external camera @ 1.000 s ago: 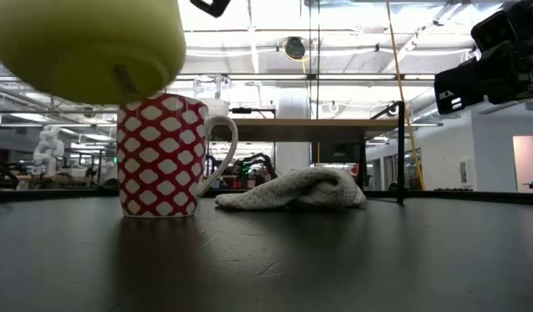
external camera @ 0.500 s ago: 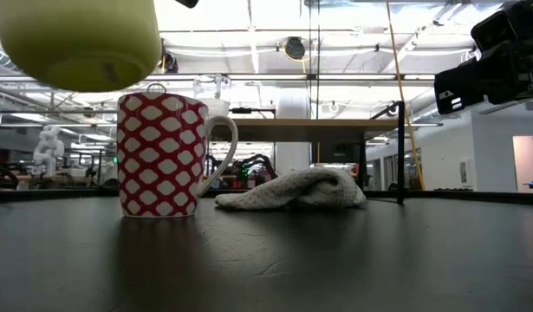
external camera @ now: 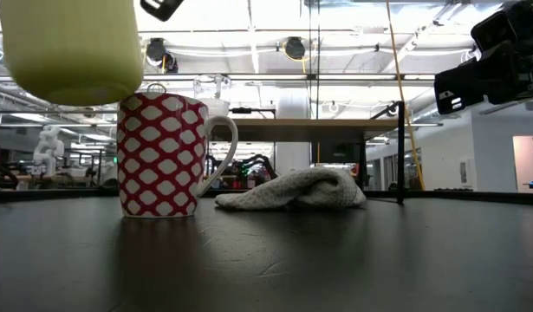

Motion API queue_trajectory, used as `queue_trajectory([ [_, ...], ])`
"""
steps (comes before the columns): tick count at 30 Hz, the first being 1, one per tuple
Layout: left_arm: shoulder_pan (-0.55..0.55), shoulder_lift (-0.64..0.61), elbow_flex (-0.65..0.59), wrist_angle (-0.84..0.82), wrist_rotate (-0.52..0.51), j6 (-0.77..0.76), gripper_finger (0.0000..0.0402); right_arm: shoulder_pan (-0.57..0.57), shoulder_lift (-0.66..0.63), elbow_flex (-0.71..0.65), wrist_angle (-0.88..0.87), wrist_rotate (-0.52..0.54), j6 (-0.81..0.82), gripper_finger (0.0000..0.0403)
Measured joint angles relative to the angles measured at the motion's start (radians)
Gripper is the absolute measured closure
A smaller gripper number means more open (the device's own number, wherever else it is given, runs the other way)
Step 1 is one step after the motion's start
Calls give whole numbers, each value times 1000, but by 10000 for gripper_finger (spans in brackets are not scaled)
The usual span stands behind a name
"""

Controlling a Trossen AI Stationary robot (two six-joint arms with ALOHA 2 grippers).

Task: Stack small to large cups/mugs on shelf
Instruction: Put the yellow mug on the shelf

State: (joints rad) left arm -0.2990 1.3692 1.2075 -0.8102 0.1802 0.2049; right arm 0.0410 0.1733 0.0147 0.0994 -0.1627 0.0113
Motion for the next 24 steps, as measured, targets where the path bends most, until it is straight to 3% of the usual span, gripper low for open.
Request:
queue_trajectory([
  [13, 13, -103, -112, 48, -5, -31, 401, 0, 0, 0, -2, 0, 0, 403],
  [24, 16, -174, -126, 125, 37, -53, 401, 0, 0, 0, -4, 0, 0, 403],
])
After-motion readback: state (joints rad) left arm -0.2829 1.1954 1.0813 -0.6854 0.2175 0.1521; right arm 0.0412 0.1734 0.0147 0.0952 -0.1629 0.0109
